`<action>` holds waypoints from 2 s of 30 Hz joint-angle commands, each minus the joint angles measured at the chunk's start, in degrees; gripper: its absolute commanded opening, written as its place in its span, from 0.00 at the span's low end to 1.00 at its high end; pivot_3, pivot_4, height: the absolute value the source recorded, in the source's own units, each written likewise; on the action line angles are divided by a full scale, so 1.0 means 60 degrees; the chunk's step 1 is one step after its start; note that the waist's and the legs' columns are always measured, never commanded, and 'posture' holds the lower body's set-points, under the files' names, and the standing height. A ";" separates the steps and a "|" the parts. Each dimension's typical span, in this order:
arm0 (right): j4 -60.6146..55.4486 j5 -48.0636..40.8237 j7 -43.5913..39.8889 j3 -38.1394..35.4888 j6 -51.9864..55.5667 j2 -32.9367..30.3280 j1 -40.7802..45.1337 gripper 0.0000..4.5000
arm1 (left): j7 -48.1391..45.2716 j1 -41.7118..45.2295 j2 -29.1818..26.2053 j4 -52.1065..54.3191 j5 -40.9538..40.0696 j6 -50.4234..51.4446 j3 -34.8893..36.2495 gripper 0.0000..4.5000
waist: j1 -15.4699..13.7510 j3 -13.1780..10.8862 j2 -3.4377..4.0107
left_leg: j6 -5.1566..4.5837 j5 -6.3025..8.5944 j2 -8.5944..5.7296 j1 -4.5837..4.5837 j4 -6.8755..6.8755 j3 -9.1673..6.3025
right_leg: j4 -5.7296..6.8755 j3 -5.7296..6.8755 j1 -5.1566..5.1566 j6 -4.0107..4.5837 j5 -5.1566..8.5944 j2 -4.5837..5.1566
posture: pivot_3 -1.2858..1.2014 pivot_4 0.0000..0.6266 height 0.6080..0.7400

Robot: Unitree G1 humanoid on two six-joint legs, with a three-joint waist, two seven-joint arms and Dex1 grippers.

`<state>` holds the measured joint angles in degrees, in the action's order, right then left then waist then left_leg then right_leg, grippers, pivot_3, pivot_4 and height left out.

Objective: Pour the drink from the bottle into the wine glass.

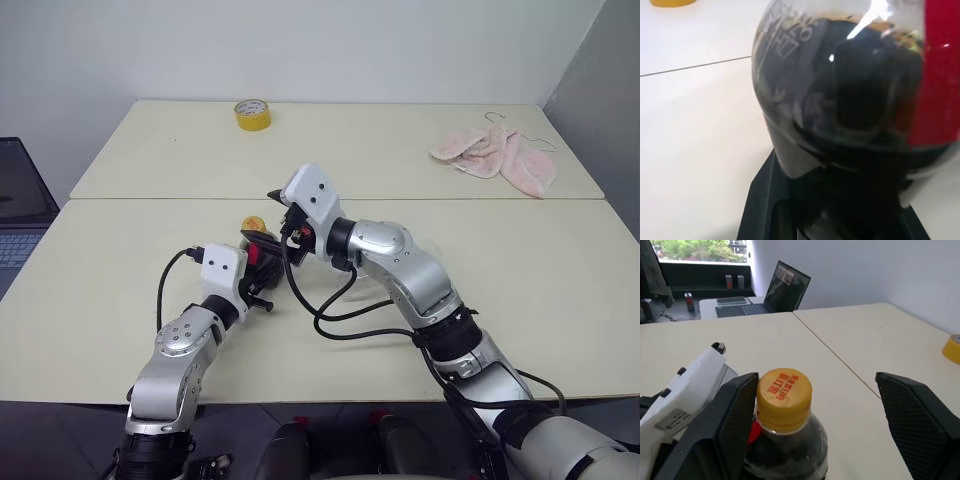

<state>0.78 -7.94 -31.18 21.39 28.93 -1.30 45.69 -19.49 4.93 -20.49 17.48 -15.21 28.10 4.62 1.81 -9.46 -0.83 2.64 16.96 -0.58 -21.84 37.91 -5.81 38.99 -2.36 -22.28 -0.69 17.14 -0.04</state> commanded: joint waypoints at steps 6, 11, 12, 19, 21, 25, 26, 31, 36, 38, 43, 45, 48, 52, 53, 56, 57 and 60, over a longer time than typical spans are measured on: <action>-0.0412 0.0132 -0.0029 -0.0474 -0.0167 -0.0577 -0.0083 0.88 | -0.0042 0.0132 -0.0139 0.0336 -0.0215 -0.0100 0.0506 0.18 | -0.0002 0.0000 0.0000 | 0.0000 0.0000 0.0000 0.0000 0.0000 -0.0001 | 0.0000 0.0001 0.0000 0.0000 0.0000 0.0000 | 0.52 0.24 1.00; -0.0459 0.0115 -0.0148 -0.0607 -0.0198 -0.0942 -0.0102 0.88 | -0.0103 0.0169 -0.0202 0.0285 -0.0217 -0.0110 0.0601 0.17 | -0.0012 0.0000 0.0000 | 0.0000 0.0000 0.0000 -0.0002 0.0002 0.0000 | -0.0001 0.0000 0.0000 0.0000 0.0000 0.0000 | 0.52 0.24 1.00; -0.0475 0.0103 -0.0181 -0.0644 -0.0197 -0.0995 -0.0105 0.88 | -0.0116 0.0171 -0.0209 0.0280 -0.0209 -0.0111 0.0610 0.17 | -0.0011 0.0000 0.0000 | 0.0000 0.0000 0.0000 -0.0002 0.0002 0.0002 | -0.0001 -0.0002 0.0001 0.0000 0.0000 0.0000 | 0.52 0.24 1.00; -0.1974 -0.1139 -0.1244 -0.0443 0.0968 -0.0921 -0.0151 0.88 | -0.0198 0.0234 -0.0220 0.0203 -0.0212 -0.0101 0.0620 0.17 | 0.0011 0.0000 0.0000 | -0.0002 0.0001 0.0002 -0.0002 -0.0001 0.0001 | 0.0000 -0.0001 -0.0001 0.0000 0.0000 -0.0001 | 0.52 0.24 1.00; -0.1994 -0.1098 -0.1089 -0.0350 0.1099 -0.0717 -0.0042 0.88 | -0.0254 0.0229 -0.0231 0.0203 -0.0208 -0.0082 0.0596 0.17 | 0.0010 0.0000 -0.0001 | -0.0003 0.0002 0.0002 -0.0002 -0.0001 0.0000 | -0.0001 0.0000 0.0001 0.0000 0.0000 -0.0001 | 0.52 0.24 1.00; -0.1437 -0.0717 -0.0654 -0.0217 0.0904 -0.0235 0.0214 0.88 | -0.0335 0.0189 -0.0232 0.0254 -0.0177 -0.0083 0.0498 0.17 | 0.0001 0.0000 0.0000 | -0.0005 0.0002 0.0002 0.0000 0.0000 -0.0005 | 0.0002 0.0004 0.0000 0.0000 0.0000 -0.0001 | 0.52 0.24 1.00; -0.1299 -0.0616 -0.0555 -0.0190 0.0826 -0.0124 0.0268 0.88 | -0.0337 0.0179 -0.0223 0.0277 -0.0176 -0.0078 0.0480 0.17 | 0.0001 0.0000 -0.0001 | 0.0000 0.0000 0.0001 0.0000 0.0000 -0.0004 | 0.0002 0.0003 0.0000 0.0000 0.0000 -0.0001 | 0.52 0.24 1.00; -0.0668 -0.0242 -0.0162 -0.0146 0.0494 0.0283 0.0462 0.88 | -0.0362 0.0127 -0.0189 0.0397 -0.0173 -0.0047 0.0378 0.17 | 0.0002 0.0000 -0.0001 | 0.0002 -0.0001 0.0000 -0.0002 0.0000 -0.0001 | -0.0001 0.0000 -0.0001 0.0000 0.0000 0.0000 | 0.52 0.24 1.00; -0.0360 -0.0018 -0.0151 -0.0036 0.0332 0.0396 0.0521 0.88 | -0.0402 0.0143 -0.0166 0.0420 -0.0170 -0.0026 0.0328 0.17 | 0.0003 0.0000 0.0000 | 0.0002 -0.0001 0.0001 -0.0001 0.0000 -0.0001 | 0.0000 0.0001 -0.0002 0.0000 0.0000 0.0000 | 0.52 0.24 1.00; -0.0308 0.0062 -0.0188 0.0013 0.0285 0.0411 0.0521 0.88 | -0.0417 0.0160 -0.0156 0.0419 -0.0165 -0.0019 0.0312 0.17 | 0.0003 0.0000 0.0000 | 0.0002 -0.0001 0.0001 0.0000 0.0000 -0.0001 | 0.0000 0.0001 -0.0002 0.0000 0.0000 0.0000 | 0.52 0.24 1.00; -0.0174 0.0309 -0.0137 0.0192 0.0124 0.0424 0.0493 0.88 | -0.0458 0.0265 -0.0142 0.0381 -0.0176 -0.0019 0.0238 0.17 | 0.0003 0.0000 -0.0001 | 0.0002 -0.0001 0.0000 -0.0001 0.0000 0.0000 | 0.0000 0.0000 -0.0002 0.0001 0.0000 0.0000 | 0.52 0.24 1.00; -0.0071 0.0444 0.0016 0.0134 0.0076 0.0452 0.0504 0.88 | -0.0471 0.0278 -0.0141 0.0400 -0.0197 -0.0009 0.0210 0.17 | 0.0004 0.0000 -0.0001 | 0.0002 -0.0001 0.0000 0.0000 0.0000 -0.0002 | 0.0001 0.0001 -0.0002 0.0000 0.0000 0.0000 | 0.52 0.24 1.00; 0.0055 0.0572 0.0113 0.0028 0.0027 0.0406 0.0522 0.88 | -0.0468 0.0256 -0.0149 0.0435 -0.0215 -0.0001 0.0203 0.17 | 0.0004 0.0000 -0.0001 | 0.0002 -0.0001 0.0000 0.0000 0.0000 -0.0002 | 0.0001 0.0001 -0.0001 0.0001 0.0000 0.0000 | 0.52 0.24 1.00; 0.0061 0.0592 0.0162 -0.0150 0.0027 0.0253 0.0479 0.88 | -0.0451 0.0189 -0.0164 0.0485 -0.0222 0.0018 0.0236 0.17 | 0.0003 0.0000 0.0000 | 0.0002 -0.0001 0.0000 0.0000 0.0000 -0.0001 | 0.0001 0.0001 -0.0002 0.0001 0.0000 0.0000 | 0.52 0.24 1.00; 0.0030 0.0582 0.0148 -0.0193 0.0048 0.0202 0.0450 0.88 | -0.0443 0.0182 -0.0167 0.0490 -0.0219 0.0021 0.0247 0.17 | 0.0004 0.0000 -0.0001 | 0.0002 -0.0001 0.0000 0.0000 -0.0001 -0.0001 | 0.0001 0.0001 -0.0001 0.0001 0.0000 0.0000 | 0.52 0.24 1.00; -0.0152 0.0505 0.0066 -0.0292 0.0148 0.0021 0.0308 0.88 | -0.0412 0.0183 -0.0175 0.0488 -0.0218 0.0037 0.0297 0.17 | 0.0004 0.0000 -0.0001 | 0.0001 -0.0001 0.0000 0.0000 0.0000 -0.0001 | 0.0001 0.0001 -0.0001 0.0001 0.0000 0.0000 | 0.52 0.24 1.00; -0.0200 0.0485 0.0053 -0.0307 0.0186 -0.0016 0.0272 0.88 | -0.0409 0.0185 -0.0180 0.0486 -0.0221 0.0042 0.0310 0.17 | 0.0004 0.0000 -0.0001 | 0.0001 -0.0001 0.0001 0.0000 0.0000 -0.0001 | 0.0001 0.0001 -0.0001 0.0001 0.0000 0.0000 | 0.52 0.24 1.00; -0.0566 0.0293 -0.0079 -0.0335 0.0393 -0.0201 0.0026 0.88 | -0.0396 0.0189 -0.0185 0.0485 -0.0217 0.0049 0.0329 0.17 | 0.0003 0.0000 -0.0001 | 0.0001 -0.0001 0.0000 -0.0001 0.0000 -0.0001 | 0.0000 0.0000 0.0000 0.0001 0.0000 0.0000 | 0.52 0.24 1.00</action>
<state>0.08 -5.85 -31.80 21.99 30.75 -1.61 45.83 -21.93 5.36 -21.16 17.38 -15.78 28.89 5.31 1.83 -9.46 -0.84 2.65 16.95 -0.58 -21.85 37.91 -5.81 38.99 -2.36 -22.28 -0.69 17.14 -0.04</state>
